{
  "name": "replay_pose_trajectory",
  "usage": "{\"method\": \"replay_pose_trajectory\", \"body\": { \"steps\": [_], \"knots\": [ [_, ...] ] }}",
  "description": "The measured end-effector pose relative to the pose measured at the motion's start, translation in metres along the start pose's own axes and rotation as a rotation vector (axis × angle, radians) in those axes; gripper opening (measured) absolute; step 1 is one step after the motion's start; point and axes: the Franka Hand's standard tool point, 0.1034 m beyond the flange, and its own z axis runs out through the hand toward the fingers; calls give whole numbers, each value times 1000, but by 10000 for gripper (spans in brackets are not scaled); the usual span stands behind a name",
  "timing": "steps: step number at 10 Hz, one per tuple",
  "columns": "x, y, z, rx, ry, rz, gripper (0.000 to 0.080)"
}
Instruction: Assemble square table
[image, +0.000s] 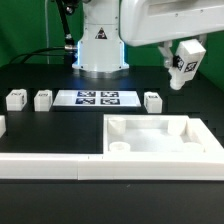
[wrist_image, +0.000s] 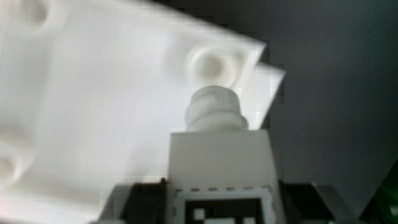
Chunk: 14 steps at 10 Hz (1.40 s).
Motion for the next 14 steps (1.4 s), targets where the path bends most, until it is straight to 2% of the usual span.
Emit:
{"method": "replay_pose_trajectory", "body": {
  "steps": [1,2,3,4,5,8,10,14],
  "knots": [
    [26,22,-4,-4,87,9,290],
    [49,35,-3,-20,178,4,290],
    [66,49,2,-68,287,-7,290],
    [57,55,3,-121,370,-22,290],
    [49,57,6,-130,381,-19,290],
    [49,55,10,-125,376,-17,290],
    [54,32,35,-116,409,5,290],
    [54,27,53,-113,413,4,290]
  ]
}}
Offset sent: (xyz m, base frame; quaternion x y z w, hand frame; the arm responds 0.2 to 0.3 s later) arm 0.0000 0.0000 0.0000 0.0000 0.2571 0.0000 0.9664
